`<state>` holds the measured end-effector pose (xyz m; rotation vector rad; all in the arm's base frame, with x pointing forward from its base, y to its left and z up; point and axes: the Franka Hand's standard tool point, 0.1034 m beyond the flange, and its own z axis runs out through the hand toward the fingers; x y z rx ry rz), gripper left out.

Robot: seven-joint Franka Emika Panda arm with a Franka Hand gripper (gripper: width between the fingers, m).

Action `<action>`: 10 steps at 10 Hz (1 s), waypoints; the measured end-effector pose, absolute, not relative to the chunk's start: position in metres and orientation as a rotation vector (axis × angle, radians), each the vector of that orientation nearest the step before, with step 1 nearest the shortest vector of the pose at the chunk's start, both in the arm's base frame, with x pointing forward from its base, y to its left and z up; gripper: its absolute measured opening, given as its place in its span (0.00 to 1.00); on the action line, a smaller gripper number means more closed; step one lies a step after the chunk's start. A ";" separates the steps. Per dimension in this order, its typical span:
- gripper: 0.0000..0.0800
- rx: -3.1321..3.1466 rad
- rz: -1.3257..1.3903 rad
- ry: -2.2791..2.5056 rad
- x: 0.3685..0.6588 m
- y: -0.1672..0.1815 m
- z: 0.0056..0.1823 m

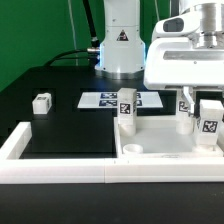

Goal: Assemble square table

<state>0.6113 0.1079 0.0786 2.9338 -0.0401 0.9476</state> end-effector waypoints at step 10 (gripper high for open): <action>0.81 2.934 0.944 -0.040 0.611 0.108 0.078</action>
Offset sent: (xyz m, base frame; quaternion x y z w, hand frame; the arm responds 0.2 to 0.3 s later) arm 0.0000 0.0000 0.0000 0.0000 0.0000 0.0000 1.0000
